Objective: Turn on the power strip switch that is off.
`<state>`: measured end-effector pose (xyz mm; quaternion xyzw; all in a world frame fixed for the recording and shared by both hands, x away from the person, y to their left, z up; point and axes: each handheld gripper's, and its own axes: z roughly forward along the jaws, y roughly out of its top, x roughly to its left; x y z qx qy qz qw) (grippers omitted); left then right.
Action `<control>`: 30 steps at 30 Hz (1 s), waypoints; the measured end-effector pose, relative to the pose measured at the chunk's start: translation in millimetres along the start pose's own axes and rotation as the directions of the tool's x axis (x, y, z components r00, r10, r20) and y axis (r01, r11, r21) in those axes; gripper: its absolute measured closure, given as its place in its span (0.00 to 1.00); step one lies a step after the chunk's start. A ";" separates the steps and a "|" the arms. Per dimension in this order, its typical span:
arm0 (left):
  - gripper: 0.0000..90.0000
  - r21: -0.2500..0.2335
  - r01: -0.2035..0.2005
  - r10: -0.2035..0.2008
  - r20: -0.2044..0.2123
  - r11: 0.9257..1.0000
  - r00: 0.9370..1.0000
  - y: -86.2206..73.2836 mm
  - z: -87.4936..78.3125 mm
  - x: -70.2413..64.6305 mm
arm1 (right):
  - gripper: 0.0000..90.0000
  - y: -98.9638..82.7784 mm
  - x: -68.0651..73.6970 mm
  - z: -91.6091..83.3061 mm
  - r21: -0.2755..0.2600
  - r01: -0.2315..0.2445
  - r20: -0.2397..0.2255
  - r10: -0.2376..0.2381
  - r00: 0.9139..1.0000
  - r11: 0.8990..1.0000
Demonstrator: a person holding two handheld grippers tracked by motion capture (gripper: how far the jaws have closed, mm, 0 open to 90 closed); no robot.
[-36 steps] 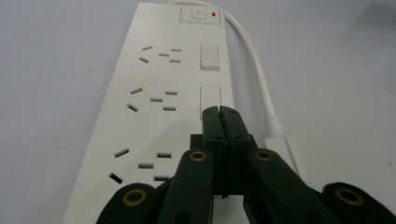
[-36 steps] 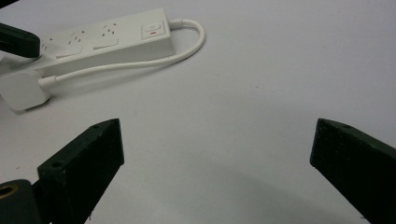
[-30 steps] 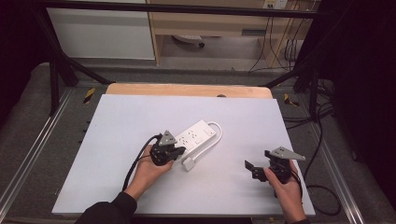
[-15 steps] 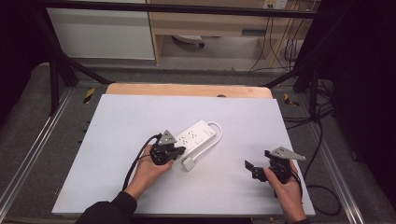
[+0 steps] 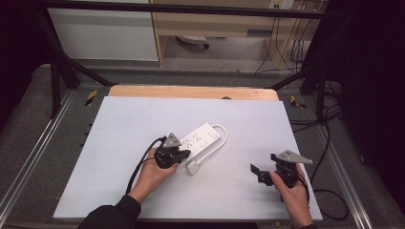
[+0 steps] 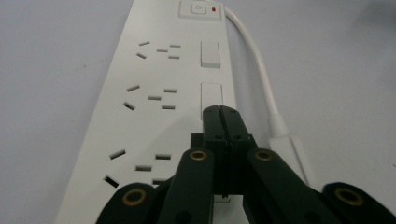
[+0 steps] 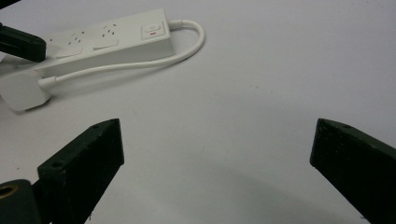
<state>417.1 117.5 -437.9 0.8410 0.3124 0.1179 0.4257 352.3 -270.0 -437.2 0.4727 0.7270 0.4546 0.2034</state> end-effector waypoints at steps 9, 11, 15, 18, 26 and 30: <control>1.00 -0.012 -0.014 0.014 -0.003 1.000 1.000 0.3 1.2 -2.9 | 0.04 0.2 0.0 -0.4 -0.003 -0.003 0.001 0.003 1.000 1.000; 1.00 -0.017 -0.010 0.010 -0.004 1.000 1.000 0.7 0.8 -2.4 | 0.04 0.2 0.0 -0.4 -0.003 -0.005 0.001 0.005 1.000 1.000; 1.00 -0.024 -0.003 0.003 -0.005 1.000 1.000 1.0 -0.9 -0.9 | 0.04 0.2 0.0 -0.4 -0.003 -0.004 0.001 0.004 1.000 1.000; 1.00 -0.029 -0.001 0.001 0.001 1.000 1.000 1.4 -1.6 -0.9 | 0.04 0.2 0.1 -0.4 -0.004 -0.004 0.001 0.004 1.000 1.000; 0.97 -0.039 0.007 -0.007 0.004 0.999 1.000 1.9 -2.0 -0.7 | 0.04 0.3 0.0 -0.4 -0.004 -0.004 0.001 0.004 1.000 1.000; 0.92 -0.053 0.023 -0.023 0.011 0.998 1.000 3.1 -3.3 -0.4 | 0.04 0.3 0.0 -0.6 -0.004 -0.003 0.001 0.003 1.000 1.000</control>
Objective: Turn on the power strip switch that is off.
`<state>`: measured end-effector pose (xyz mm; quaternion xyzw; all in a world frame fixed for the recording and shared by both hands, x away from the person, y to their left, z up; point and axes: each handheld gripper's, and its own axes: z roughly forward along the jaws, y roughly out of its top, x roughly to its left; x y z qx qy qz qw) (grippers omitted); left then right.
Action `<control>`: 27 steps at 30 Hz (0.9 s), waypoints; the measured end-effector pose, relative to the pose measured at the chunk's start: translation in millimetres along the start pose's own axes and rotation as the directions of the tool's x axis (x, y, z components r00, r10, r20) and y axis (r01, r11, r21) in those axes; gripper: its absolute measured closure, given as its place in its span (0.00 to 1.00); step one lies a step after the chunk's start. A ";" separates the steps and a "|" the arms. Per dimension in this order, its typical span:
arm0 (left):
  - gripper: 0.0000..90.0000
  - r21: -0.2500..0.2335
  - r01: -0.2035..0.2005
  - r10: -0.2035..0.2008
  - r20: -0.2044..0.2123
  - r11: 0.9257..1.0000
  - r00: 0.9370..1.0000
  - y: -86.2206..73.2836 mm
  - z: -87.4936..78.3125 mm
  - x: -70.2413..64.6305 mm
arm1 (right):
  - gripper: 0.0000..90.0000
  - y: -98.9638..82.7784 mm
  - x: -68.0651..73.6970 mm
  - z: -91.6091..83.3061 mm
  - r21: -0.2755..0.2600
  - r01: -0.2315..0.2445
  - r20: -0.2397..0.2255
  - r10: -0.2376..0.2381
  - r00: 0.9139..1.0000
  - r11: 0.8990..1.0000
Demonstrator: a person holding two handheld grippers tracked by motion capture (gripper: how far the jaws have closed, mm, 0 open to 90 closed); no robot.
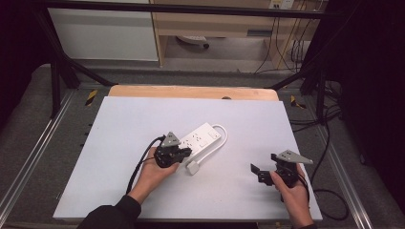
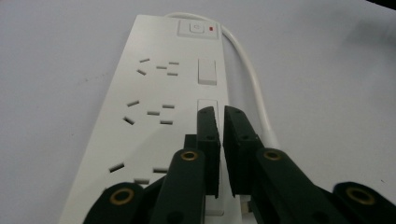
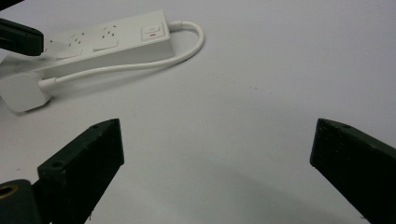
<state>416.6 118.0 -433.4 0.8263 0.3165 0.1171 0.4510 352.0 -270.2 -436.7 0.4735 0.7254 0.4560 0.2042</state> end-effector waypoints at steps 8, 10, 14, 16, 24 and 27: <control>0.77 -0.027 0.033 -0.033 0.010 0.999 0.999 4.5 -3.4 1.1 | 0.04 0.0 0.1 0.0 0.000 0.000 0.000 0.000 1.000 1.000; 0.75 -0.037 0.038 -0.037 0.010 0.999 0.999 6.0 -4.4 1.3 | 0.04 0.0 0.1 0.1 0.000 0.000 0.000 0.000 1.000 1.000; 0.66 -0.053 0.045 -0.045 0.005 0.998 0.999 8.2 -6.1 1.8 | 0.04 0.0 -0.1 0.1 0.001 0.003 -0.001 -0.003 1.000 1.000; 0.61 -0.056 0.056 -0.056 0.001 0.997 0.998 8.7 -6.2 2.1 | 0.04 0.1 0.0 0.1 0.001 0.001 -0.001 -0.001 1.000 1.000; 0.51 -0.056 0.062 -0.063 -0.002 0.996 0.998 10.2 -7.4 2.0 | 0.04 0.0 -0.1 0.2 0.001 0.002 -0.001 -0.002 1.000 1.000; 0.47 -0.066 0.062 -0.063 -0.006 0.996 0.998 11.6 -7.9 1.3 | 0.04 0.0 0.0 0.2 0.001 0.001 -0.001 -0.001 1.000 1.000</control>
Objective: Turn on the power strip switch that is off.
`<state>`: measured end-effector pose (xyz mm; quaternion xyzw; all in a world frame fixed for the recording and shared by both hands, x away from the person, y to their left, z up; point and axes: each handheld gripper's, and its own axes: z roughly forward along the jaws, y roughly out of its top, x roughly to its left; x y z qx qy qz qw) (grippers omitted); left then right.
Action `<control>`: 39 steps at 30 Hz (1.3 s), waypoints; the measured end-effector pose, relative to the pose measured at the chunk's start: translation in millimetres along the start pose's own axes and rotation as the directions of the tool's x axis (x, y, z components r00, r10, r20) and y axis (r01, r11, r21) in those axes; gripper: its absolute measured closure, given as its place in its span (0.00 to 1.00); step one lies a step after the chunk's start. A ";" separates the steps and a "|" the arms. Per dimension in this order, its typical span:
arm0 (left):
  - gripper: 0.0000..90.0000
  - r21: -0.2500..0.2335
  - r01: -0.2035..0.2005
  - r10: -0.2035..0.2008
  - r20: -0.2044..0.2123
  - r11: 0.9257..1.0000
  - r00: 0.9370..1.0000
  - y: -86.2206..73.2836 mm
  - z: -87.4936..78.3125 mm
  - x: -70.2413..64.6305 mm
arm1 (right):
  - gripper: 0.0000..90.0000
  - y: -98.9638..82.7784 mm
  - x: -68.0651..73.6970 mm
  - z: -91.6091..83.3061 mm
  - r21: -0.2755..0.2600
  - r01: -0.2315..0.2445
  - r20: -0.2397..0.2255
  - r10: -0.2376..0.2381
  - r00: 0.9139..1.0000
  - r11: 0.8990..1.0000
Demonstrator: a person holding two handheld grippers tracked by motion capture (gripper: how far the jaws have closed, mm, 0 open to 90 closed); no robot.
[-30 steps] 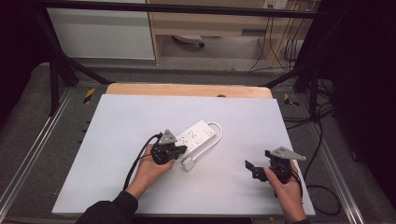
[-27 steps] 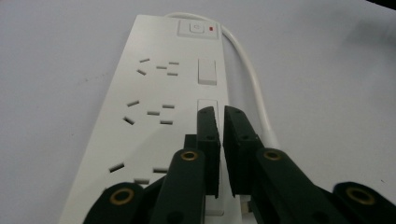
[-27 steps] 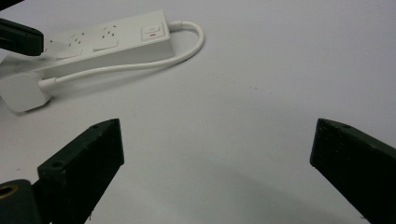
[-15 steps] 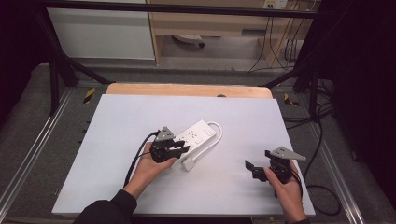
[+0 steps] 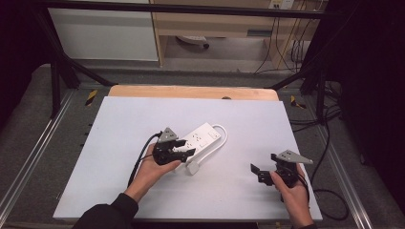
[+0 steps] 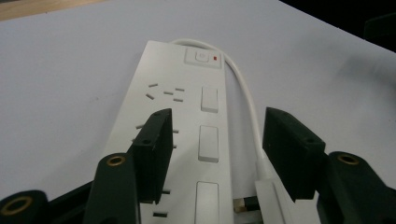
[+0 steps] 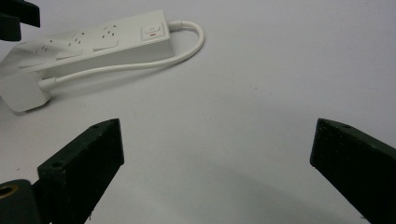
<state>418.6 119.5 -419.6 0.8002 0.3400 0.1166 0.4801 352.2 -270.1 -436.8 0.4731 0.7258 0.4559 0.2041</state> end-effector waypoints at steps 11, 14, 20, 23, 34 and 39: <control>0.32 -0.011 0.004 -0.004 0.003 1.000 1.000 4.0 -1.0 -1.0 | 0.04 0.0 -0.1 0.1 0.001 0.003 -0.001 -0.003 1.000 1.000; 0.16 -0.008 0.001 -0.001 -0.004 1.000 1.000 4.8 -0.6 -1.9 | 0.04 -0.1 -0.1 0.1 0.001 0.004 -0.001 -0.004 1.000 1.000; 0.09 -0.017 0.017 -0.017 0.007 1.000 1.000 6.0 -1.6 -2.0 | 0.04 -0.1 0.2 0.4 0.002 0.003 -0.003 -0.003 1.000 1.000; 0.09 -0.026 0.023 -0.023 0.002 0.999 1.000 6.9 -3.2 -1.6 | 0.04 -0.1 0.2 0.4 0.002 0.003 -0.003 -0.003 1.000 1.000; 0.08 -0.092 0.046 -0.047 -0.008 0.995 0.999 14.5 -20.4 7.8 | 0.04 -0.2 0.1 0.5 0.005 0.004 -0.001 -0.004 1.000 1.000; 0.08 -0.114 0.059 -0.062 -0.025 0.992 0.998 16.9 -30.5 14.6 | 0.04 -0.3 0.1 0.7 0.007 0.006 0.000 -0.006 1.000 1.000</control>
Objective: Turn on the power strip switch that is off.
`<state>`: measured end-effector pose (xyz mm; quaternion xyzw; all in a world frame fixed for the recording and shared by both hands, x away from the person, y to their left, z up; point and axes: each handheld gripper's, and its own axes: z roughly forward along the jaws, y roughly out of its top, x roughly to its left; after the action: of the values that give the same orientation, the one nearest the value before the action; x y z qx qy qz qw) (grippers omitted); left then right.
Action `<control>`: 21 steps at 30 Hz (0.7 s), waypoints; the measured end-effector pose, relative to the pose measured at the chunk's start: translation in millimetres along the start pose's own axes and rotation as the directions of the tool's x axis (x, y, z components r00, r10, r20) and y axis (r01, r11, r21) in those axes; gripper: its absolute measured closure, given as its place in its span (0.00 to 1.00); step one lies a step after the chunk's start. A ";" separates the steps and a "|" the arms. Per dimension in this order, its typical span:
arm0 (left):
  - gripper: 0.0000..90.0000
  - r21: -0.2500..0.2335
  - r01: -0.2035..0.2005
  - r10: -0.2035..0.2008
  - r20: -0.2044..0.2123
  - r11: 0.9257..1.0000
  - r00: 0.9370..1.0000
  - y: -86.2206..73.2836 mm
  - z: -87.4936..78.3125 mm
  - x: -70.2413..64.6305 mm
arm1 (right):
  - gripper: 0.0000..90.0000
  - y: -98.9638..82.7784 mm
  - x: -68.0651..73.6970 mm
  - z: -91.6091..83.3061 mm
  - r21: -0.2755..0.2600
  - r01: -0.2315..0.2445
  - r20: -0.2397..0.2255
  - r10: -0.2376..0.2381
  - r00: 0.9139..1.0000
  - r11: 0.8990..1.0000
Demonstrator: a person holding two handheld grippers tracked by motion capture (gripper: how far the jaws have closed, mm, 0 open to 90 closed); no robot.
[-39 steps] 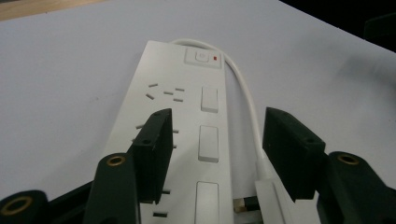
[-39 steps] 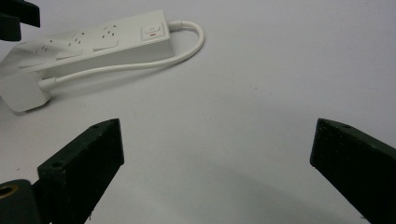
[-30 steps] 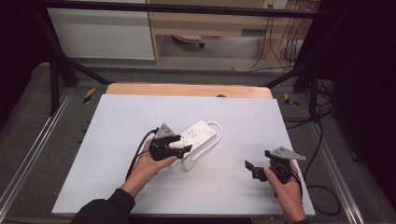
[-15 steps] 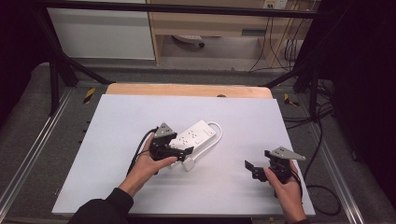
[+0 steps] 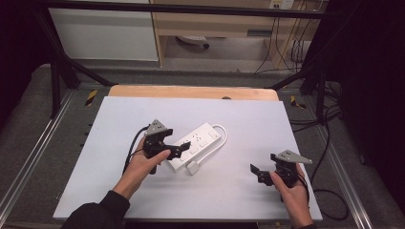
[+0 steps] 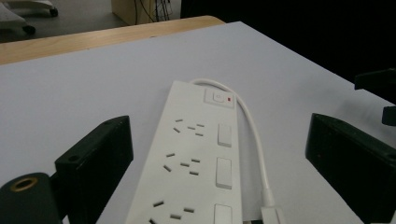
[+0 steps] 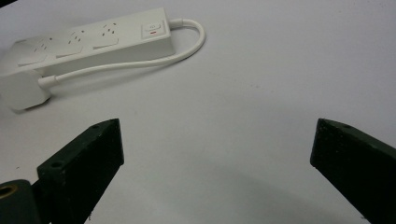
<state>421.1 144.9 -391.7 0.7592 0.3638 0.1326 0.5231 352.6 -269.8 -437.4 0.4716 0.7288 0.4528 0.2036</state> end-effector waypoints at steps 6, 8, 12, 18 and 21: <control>0.08 -0.025 0.010 -0.010 -0.011 1.000 1.000 2.8 -11.8 5.2 | 0.04 0.0 0.1 0.2 0.001 -0.002 0.000 0.002 1.000 1.000; 0.08 -0.032 0.013 -0.013 -0.015 0.999 1.000 3.6 -15.3 6.8 | 0.04 0.0 0.1 0.2 0.003 0.000 0.000 0.000 1.000 1.000; 0.08 -0.041 0.014 -0.015 -0.023 0.999 1.000 5.3 -22.7 9.9 | 0.04 -0.1 0.0 0.2 0.001 -0.003 0.001 0.003 1.000 1.000; 0.07 -0.055 0.021 -0.022 -0.031 0.998 0.999 6.9 -35.0 14.5 | 0.04 0.0 0.1 0.3 0.003 -0.003 0.000 0.003 1.000 1.000; 0.07 -0.063 0.022 -0.024 -0.034 0.998 0.999 6.6 -41.4 16.7 | 0.04 -0.1 0.1 0.3 0.004 -0.003 0.001 0.003 1.000 1.000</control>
<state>411.4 184.1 -371.5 0.7358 0.3774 0.1510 0.5416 352.7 -269.6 -437.6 0.4733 0.7288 0.4515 0.2023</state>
